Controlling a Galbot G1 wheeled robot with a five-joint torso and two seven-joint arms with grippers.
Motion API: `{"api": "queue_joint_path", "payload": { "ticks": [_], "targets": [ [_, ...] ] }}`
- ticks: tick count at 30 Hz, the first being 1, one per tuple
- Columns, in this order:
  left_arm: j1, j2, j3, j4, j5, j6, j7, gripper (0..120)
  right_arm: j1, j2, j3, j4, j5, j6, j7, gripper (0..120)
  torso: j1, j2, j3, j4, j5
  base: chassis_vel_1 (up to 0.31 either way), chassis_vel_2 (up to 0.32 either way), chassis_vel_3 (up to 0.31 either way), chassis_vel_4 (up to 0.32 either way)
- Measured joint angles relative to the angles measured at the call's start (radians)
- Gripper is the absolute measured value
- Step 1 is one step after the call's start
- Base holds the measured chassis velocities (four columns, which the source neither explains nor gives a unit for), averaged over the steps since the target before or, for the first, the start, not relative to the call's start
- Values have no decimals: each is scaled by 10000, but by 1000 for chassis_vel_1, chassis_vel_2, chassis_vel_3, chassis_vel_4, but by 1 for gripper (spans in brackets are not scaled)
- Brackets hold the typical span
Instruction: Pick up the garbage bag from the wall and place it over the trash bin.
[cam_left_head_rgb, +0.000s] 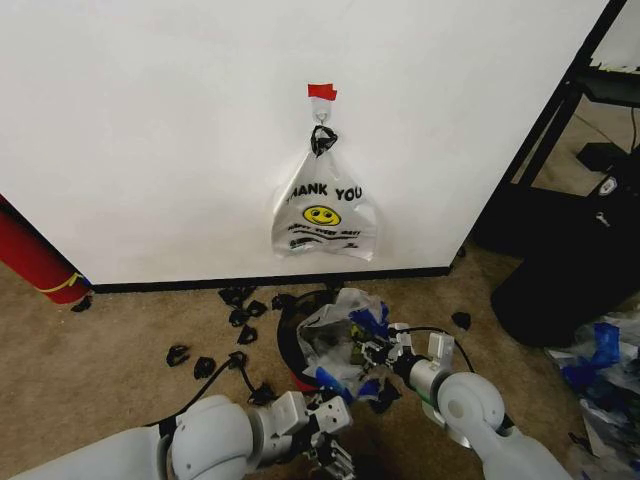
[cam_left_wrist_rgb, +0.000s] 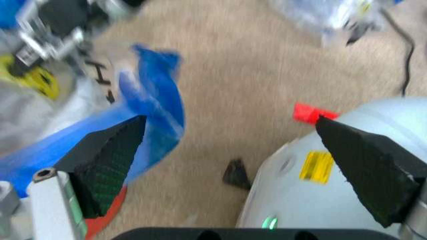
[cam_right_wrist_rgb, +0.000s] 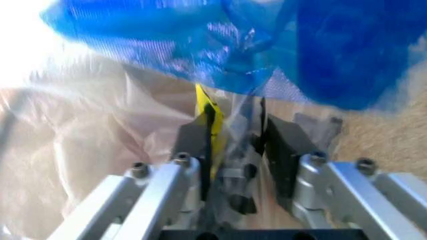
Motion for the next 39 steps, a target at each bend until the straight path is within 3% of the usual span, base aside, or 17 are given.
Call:
{"api": "queue_joint_path", "payload": {
  "ticks": [5,16,21,23,26,32,39],
  "targets": [
    [548,235,-788,-588,140,-401,-7,100,-210,62,-16,-60,-305,602,300,3,0,0,0,2,-1,0,0,0,0],
    [1343,326,-2645,-1245,114,-534,-12,100,-605,146,25,-171,-636,997,-162,0,-2,3,-2,-1,-3,0,0,0,0],
    [1511,194,-3455,-1507,52,-906,-94,100,-888,290,121,-39,-865,1991,-738,0,0,1,3,7,11,0,0,0,0],
    [1491,-3,-3779,-1483,431,-1839,-301,100,-1104,425,499,249,-1496,3125,-1343,0,0,2,2,6,-4,0,0,0,0],
    [1408,-279,-4002,-1224,962,-2746,-466,100,-1346,550,784,314,-2752,4787,-1870,0,0,1,2,0,4,0,0,0,0],
    [1194,-805,-3831,-363,2228,-3942,-734,100,-1567,658,987,515,-4134,6119,-1918,0,0,1,2,1,-1,0,0,0,0],
    [1060,-1476,-3412,453,3633,-5398,-533,96,-1738,831,837,631,-5321,6437,-1752,0,0,-1,1,1,1,0,0,0,0]
  ]
}}
